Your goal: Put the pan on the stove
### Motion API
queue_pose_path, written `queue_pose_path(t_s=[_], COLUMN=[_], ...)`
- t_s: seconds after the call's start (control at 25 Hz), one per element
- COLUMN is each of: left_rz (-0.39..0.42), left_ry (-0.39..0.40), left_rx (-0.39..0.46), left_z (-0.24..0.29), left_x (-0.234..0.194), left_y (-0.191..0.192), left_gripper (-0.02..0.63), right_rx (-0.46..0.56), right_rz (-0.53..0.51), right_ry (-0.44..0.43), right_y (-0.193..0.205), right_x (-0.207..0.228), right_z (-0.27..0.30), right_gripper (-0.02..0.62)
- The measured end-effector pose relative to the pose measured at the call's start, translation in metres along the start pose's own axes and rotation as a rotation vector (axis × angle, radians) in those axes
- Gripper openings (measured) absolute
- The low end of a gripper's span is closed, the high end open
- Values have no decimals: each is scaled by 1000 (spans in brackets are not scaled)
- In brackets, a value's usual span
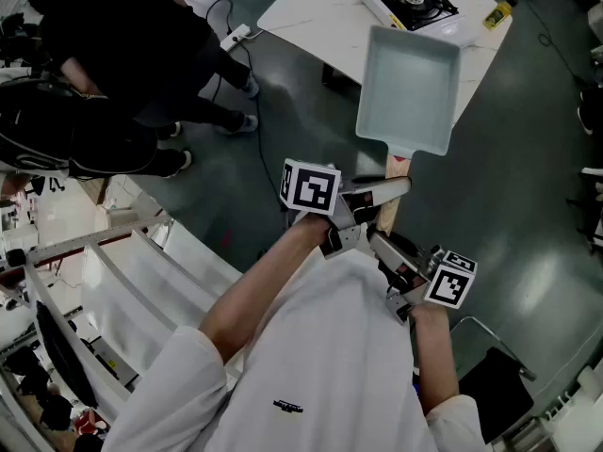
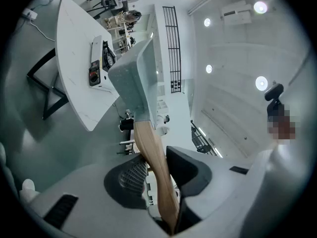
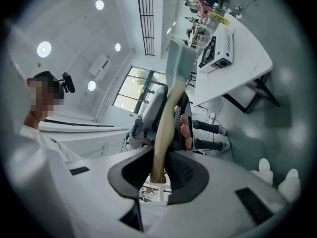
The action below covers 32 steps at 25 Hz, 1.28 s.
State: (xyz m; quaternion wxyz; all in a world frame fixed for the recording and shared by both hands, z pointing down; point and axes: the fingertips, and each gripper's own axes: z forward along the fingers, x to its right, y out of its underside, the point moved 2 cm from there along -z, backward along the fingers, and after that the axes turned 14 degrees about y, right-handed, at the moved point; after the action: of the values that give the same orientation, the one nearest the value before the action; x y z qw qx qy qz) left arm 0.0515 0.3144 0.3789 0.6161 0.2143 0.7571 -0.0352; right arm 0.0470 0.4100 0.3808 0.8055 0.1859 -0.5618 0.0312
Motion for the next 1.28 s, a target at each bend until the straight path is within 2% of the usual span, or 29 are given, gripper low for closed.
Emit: queue_pose_path(t_s=[0.12, 0.24, 0.32, 0.48, 0.6, 0.96, 1.08, 1.28], left_rz=[-17, -13, 1, 7, 3, 11, 15, -28], left_ry=[0, -14, 5, 19, 36, 54, 58, 53], left_rx=[-10, -9, -19, -31, -32, -72, -89, -76], left_z=[-3, -29, -40, -48, -54, -90, -100, -107], left_x=[7, 30, 44, 53, 59, 71, 70, 57], left_y=[10, 26, 33, 31, 30, 10, -8, -38], left_gripper=[120, 120, 120, 120, 120, 120, 120, 121], right_rx=[4, 10, 25, 36, 41, 61, 65, 66], right_rz=[-1, -8, -14, -70, -66, -89, -107, -77], right_ry=[3, -4, 0, 23, 25, 33, 42, 33], right_y=[7, 37, 51, 55, 59, 66, 58, 36], right_x=[-6, -29, -44, -54, -61, -84, -86, -84], right_z=[-4, 1, 3, 9, 16, 54, 74, 98], right_gripper=[81, 80, 81, 91, 92, 92, 92, 94])
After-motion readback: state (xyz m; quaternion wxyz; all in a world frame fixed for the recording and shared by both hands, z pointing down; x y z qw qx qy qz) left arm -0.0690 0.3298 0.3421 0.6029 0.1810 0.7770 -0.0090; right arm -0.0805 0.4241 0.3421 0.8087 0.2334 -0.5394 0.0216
